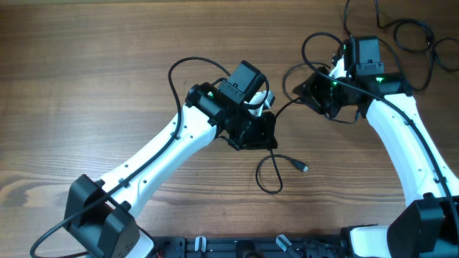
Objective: Untangle cables
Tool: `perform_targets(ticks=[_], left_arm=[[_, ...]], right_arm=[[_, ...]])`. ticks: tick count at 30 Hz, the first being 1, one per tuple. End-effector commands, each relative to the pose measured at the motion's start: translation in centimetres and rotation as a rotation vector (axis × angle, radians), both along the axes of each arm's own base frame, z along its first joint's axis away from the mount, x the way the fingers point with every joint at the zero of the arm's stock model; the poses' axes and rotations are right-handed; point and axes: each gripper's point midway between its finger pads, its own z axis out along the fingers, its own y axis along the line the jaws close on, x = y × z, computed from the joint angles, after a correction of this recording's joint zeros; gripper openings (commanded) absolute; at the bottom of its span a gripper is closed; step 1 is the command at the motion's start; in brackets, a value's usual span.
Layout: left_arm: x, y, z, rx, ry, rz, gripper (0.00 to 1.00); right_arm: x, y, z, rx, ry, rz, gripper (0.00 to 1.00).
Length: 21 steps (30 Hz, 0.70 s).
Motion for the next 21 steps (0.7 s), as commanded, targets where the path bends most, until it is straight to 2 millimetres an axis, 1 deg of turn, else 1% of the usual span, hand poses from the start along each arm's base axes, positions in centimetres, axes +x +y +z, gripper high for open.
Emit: perform_targets(ticks=[1,2,3,4,5,6,7,8,9,11,12,14,16,18,20,21], left_arm=[[-0.4,-0.4,0.1,-0.014,-0.003,-0.033,0.04],[-0.4,-0.4,0.1,-0.013,-0.004,-0.033,0.1],[-0.1,-0.2,-0.1,0.001,-0.016,-0.024,0.22],[0.2,0.0,-0.3,0.018,-0.031,-0.016,0.27],[0.6,0.3,-0.6,0.04,-0.048,-0.005,0.39],[0.7,0.4,-0.6,0.043,-0.052,0.0,0.59],[1.0,0.5,-0.6,0.042,-0.052,0.007,0.84],[1.4,0.9,-0.6,0.043,-0.05,0.023,1.0],[2.0,1.3,-0.6,0.044,-0.049,0.04,1.0],[2.7,1.9,-0.6,0.044,-0.049,0.064,1.0],[3.2,2.4,-0.6,0.045,-0.048,0.082,1.0],[3.9,3.0,-0.6,0.046,-0.048,0.106,1.0],[4.2,3.3,-0.7,0.049,-0.051,0.117,1.0],[4.4,3.4,-0.8,0.058,-0.057,0.121,1.0],[4.4,3.5,-0.8,0.06,-0.059,0.122,1.0],[4.4,3.5,-0.8,0.063,-0.061,0.123,1.0]], right_arm=[[0.0,0.4,-0.3,0.015,0.012,0.007,0.04],[0.1,0.3,-0.2,0.015,0.006,0.006,0.04],[0.2,0.2,0.2,0.015,-0.005,0.005,0.04],[0.5,0.0,0.8,0.012,-0.031,0.011,0.04],[0.8,-0.3,1.8,0.001,-0.072,0.027,0.04],[1.1,-0.9,3.0,-0.022,-0.107,0.023,0.04],[1.4,-2.0,4.3,-0.057,-0.139,-0.004,0.04],[1.5,-3.8,6.2,-0.11,-0.179,-0.053,0.04],[1.5,-5.4,7.7,-0.155,-0.212,-0.101,0.04],[1.1,-7.9,10.1,-0.218,-0.261,-0.174,0.04],[0.6,-9.6,12.1,-0.268,-0.307,-0.207,0.04],[-0.2,-12.1,15.3,-0.351,-0.384,-0.25,0.04],[-1.6,-15.9,18.2,-0.449,-0.423,-0.378,0.04],[-3.1,-19.2,20.2,-0.525,-0.431,-0.494,0.04],[-4.1,-21.4,21.1,-0.571,-0.426,-0.569,0.04],[-4.6,-22.9,21.3,-0.607,-0.417,-0.618,0.04]])
